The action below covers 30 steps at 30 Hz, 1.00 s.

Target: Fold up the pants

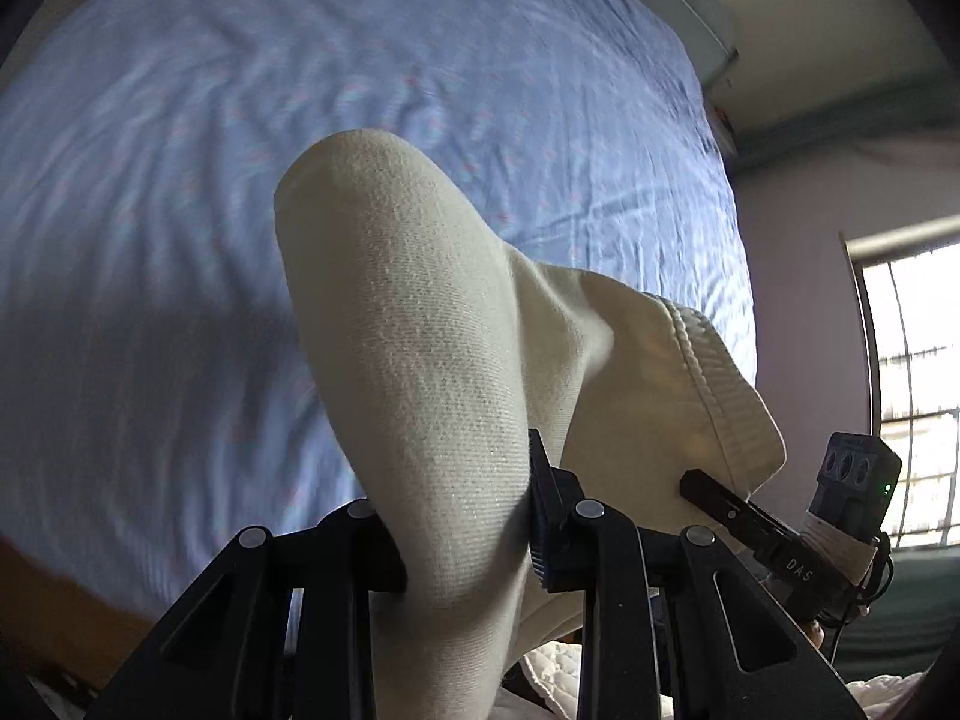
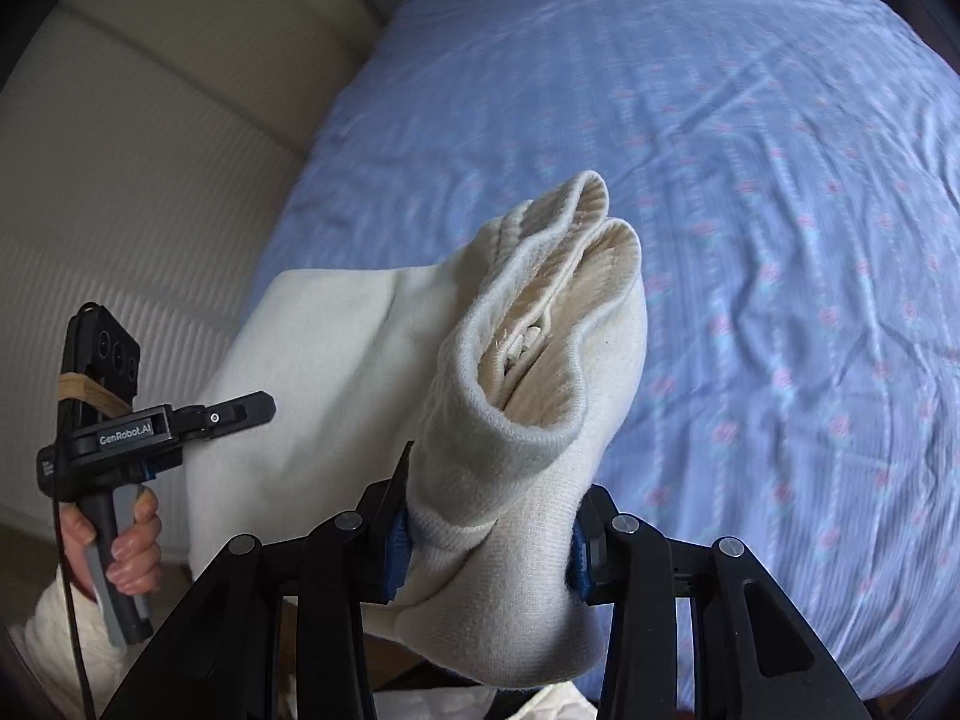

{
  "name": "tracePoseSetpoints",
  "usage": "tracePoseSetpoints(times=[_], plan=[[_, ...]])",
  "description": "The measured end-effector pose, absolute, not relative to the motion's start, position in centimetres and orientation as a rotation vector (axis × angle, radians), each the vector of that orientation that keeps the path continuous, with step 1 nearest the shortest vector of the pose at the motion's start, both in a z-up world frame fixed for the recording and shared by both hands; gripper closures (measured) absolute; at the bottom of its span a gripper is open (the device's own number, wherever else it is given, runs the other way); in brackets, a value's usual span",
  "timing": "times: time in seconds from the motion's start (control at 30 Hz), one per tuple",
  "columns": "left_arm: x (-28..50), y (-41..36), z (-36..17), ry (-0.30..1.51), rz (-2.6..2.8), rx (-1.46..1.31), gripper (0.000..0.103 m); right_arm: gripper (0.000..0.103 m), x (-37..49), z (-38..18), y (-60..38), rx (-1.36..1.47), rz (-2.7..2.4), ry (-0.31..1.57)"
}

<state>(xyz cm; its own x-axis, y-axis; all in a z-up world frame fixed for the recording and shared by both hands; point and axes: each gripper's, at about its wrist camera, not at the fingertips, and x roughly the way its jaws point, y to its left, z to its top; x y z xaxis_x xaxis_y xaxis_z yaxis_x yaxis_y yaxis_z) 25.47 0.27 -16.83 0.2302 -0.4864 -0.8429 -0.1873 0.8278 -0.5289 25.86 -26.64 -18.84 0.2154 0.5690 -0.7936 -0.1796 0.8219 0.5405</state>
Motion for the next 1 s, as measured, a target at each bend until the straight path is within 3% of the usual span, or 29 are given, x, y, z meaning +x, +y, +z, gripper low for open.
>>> tracePoseSetpoints(times=[0.43, 1.0], plan=[[17.2, 14.8, -14.9, 1.246, -0.183, -0.658, 0.075, 0.062, 20.0, -13.6, -13.6, 0.254, 0.644, 1.218], [24.4, 34.6, -15.1, 1.307, -0.293, -0.535, 0.075, 0.062, 21.5, -13.1, 5.8, 0.297, 0.582, 1.203]])
